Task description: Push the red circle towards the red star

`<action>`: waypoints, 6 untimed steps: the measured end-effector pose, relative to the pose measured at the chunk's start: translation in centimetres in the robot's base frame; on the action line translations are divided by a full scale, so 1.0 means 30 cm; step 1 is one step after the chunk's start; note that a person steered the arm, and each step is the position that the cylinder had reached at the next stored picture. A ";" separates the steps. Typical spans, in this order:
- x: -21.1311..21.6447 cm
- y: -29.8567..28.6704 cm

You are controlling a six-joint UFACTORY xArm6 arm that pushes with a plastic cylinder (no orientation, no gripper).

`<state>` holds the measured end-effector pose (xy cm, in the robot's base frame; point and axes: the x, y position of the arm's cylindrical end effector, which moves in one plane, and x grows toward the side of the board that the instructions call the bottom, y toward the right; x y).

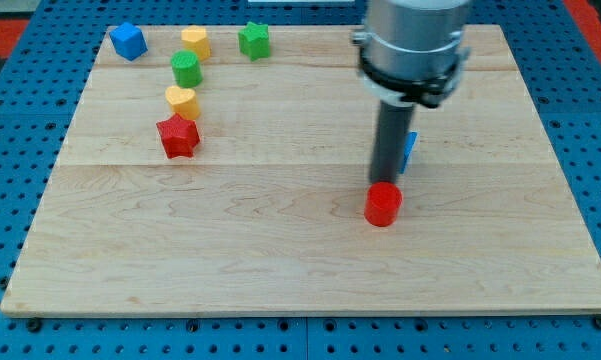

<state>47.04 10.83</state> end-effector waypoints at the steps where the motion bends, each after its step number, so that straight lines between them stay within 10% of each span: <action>1: 0.081 0.103; 3: 0.036 -0.443; 5: 0.233 -0.136; 6: 0.249 -0.345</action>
